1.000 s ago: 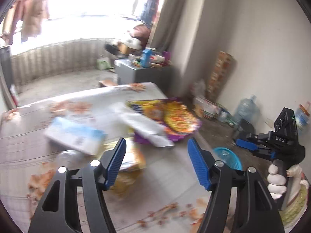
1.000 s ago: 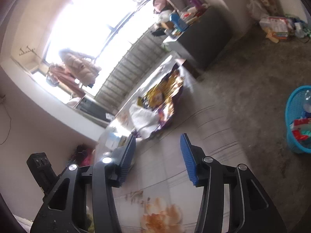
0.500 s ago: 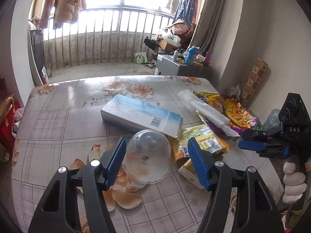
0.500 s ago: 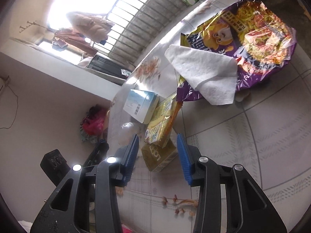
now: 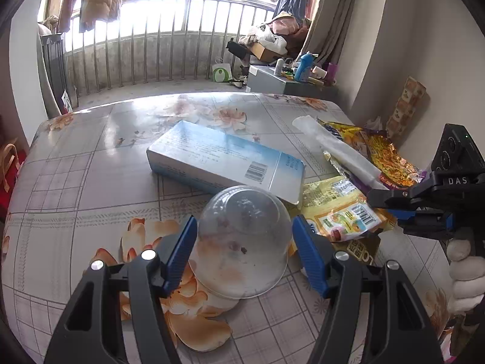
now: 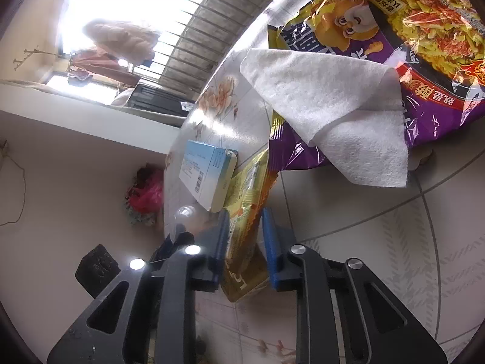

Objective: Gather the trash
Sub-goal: 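Grasp the clear plastic dome with the left gripper while the right gripper grasps the yellow snack packet, then carry the dome and packet over the wastebasket and open both grippers, then move both grippers back to the table, then close both grippers on the blue-and-white box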

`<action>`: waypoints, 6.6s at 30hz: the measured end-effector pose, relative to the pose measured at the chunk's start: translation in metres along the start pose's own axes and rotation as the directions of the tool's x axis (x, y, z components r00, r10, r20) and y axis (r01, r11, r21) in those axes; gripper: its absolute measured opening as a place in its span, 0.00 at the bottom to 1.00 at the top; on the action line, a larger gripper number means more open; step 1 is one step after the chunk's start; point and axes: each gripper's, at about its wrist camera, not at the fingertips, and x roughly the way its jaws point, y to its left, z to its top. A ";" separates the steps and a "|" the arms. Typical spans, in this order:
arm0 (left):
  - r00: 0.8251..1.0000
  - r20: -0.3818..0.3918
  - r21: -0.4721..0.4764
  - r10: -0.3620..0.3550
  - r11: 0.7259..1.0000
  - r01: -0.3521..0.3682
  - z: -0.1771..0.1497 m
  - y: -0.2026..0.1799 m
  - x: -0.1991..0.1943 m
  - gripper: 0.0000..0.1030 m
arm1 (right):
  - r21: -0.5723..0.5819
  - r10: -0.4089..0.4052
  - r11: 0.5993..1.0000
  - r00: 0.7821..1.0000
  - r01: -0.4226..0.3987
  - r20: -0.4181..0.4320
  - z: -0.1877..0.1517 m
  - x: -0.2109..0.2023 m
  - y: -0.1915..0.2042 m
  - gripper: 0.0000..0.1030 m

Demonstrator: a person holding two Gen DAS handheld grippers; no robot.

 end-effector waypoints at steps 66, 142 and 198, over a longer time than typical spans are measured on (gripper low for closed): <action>0.922 0.065 0.339 -0.381 0.877 0.339 0.069 -0.212 -0.079 0.61 | 0.148 0.234 0.918 0.804 -0.368 0.546 -0.075 -0.231 -0.120 0.08; 0.938 0.065 0.058 -0.341 0.939 0.338 0.073 -0.155 -0.084 0.77 | 0.093 -0.457 0.827 0.567 0.554 0.685 -0.064 -0.230 -0.026 0.77; 0.998 0.067 -0.297 -0.006 0.955 0.026 0.040 0.066 -0.053 0.80 | -0.730 -0.321 0.593 0.932 0.339 0.172 0.007 0.074 0.193 0.88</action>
